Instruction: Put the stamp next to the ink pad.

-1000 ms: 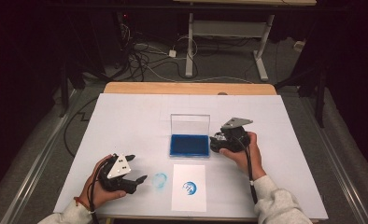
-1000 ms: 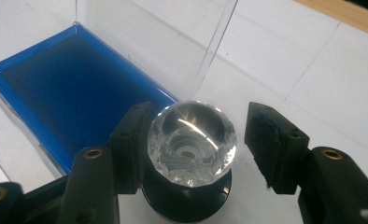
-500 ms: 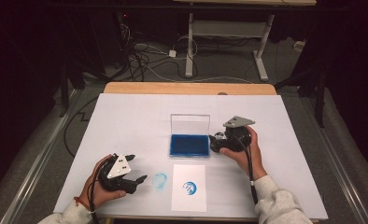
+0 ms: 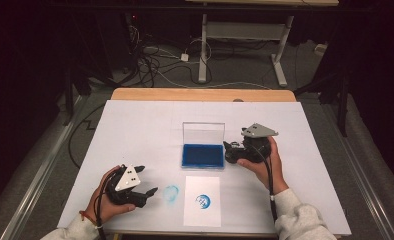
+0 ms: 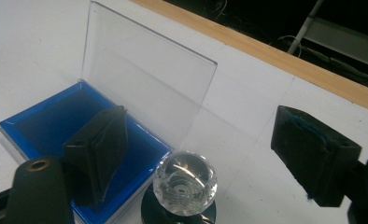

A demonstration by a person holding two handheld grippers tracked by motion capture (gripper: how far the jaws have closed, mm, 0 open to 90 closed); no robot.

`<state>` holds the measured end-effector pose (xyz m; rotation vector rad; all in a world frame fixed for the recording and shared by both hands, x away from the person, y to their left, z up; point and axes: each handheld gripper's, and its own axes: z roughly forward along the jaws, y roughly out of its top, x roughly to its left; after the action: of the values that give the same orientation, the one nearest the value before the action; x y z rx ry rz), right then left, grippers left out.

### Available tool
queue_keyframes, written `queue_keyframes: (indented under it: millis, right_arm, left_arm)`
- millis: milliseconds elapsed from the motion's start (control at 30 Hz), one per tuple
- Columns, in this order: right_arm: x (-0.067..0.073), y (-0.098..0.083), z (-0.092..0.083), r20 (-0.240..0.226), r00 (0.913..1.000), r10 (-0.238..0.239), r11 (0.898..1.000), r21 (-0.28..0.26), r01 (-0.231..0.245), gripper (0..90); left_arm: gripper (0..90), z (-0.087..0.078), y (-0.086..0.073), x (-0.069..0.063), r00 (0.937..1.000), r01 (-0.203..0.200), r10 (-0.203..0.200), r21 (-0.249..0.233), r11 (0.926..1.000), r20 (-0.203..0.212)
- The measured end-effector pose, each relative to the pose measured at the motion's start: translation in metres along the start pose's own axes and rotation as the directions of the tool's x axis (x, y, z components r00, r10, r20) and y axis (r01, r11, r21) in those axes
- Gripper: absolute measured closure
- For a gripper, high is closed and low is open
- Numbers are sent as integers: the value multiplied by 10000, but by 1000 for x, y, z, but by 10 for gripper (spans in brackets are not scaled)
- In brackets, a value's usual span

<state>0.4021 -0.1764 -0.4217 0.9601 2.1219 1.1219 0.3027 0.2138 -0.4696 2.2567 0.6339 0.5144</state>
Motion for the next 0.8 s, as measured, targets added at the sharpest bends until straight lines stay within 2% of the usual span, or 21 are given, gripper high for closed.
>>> queue_keyframes:
  millis: [233,600,800]
  right_arm:
    - [2,2,-9,17,9999,-148,9996,-232,149,197]
    - [11,6,-20,59,9972,-751,9963,-418,752,190]
    - [14,7,-26,-14,9971,-760,9947,-698,757,187]
  left_arm:
    - [179,0,0,0,10000,19,-19,8,10000,10]
    - [179,-1,0,0,10000,-12,12,-3,10000,-8]
    - [179,-1,0,0,10000,-39,39,-8,10000,-11]
